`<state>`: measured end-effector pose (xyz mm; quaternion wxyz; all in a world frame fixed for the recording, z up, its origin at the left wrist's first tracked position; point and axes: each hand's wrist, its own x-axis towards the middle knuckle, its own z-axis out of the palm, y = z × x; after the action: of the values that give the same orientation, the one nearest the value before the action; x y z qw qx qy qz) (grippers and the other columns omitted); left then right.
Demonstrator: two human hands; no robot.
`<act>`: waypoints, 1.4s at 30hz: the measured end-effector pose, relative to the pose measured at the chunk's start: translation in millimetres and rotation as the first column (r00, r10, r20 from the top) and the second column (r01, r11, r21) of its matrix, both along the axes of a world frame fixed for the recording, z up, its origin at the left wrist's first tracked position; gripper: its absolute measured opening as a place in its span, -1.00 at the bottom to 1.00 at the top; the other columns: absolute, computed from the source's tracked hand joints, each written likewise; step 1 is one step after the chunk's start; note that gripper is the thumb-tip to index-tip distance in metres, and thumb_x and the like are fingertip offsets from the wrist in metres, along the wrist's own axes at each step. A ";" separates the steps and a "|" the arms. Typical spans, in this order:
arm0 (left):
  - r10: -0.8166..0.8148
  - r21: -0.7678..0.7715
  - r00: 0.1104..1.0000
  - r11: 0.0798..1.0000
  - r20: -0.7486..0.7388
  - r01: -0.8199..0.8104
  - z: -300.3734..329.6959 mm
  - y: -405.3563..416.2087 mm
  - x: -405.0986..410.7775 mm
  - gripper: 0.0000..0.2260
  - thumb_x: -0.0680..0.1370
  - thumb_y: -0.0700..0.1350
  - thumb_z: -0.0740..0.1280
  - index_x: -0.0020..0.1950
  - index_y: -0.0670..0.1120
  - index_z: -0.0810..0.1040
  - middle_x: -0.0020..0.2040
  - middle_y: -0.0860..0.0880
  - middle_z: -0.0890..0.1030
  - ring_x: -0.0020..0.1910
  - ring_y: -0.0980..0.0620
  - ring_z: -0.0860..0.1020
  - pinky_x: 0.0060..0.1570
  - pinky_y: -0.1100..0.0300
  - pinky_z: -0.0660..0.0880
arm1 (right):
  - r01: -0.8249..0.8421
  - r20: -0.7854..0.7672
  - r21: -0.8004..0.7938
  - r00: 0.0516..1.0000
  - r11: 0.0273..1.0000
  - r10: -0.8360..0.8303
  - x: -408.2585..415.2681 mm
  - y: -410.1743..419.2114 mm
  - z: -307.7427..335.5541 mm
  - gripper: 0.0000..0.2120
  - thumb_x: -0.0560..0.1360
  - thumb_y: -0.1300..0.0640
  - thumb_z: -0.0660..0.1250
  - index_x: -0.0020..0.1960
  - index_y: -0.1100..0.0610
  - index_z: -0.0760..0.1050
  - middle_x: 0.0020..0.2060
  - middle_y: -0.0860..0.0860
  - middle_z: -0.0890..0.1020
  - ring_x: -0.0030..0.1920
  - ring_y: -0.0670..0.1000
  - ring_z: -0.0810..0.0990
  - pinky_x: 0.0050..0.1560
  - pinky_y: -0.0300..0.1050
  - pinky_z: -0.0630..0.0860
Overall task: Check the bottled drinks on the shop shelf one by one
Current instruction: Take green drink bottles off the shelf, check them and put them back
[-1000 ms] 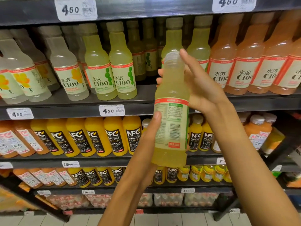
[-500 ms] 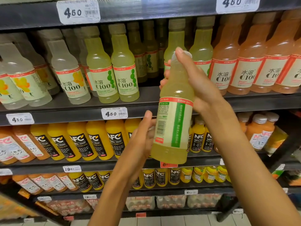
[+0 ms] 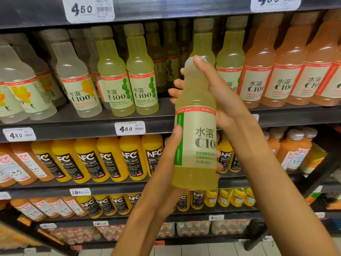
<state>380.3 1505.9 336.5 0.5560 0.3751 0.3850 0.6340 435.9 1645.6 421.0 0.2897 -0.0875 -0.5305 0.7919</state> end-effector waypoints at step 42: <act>-0.141 0.122 0.904 0.988 0.403 0.100 15.0 -2.7 9.5 -0.36 0.20 0.00 0.63 0.20 -0.24 0.59 0.01 -0.31 0.63 -0.07 -0.22 0.66 0.05 -0.15 0.57 | 0.041 0.256 -0.281 0.966 0.959 0.033 -5.8 8.0 -12.7 -0.69 0.56 -0.02 0.28 0.09 0.21 0.36 -0.40 0.12 0.62 -0.28 0.05 0.60 -0.13 -0.06 0.59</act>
<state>389.8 1503.2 351.4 0.6434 0.2836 0.2043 0.6811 430.1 1653.6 408.3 0.2042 -0.2315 -0.4445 0.8409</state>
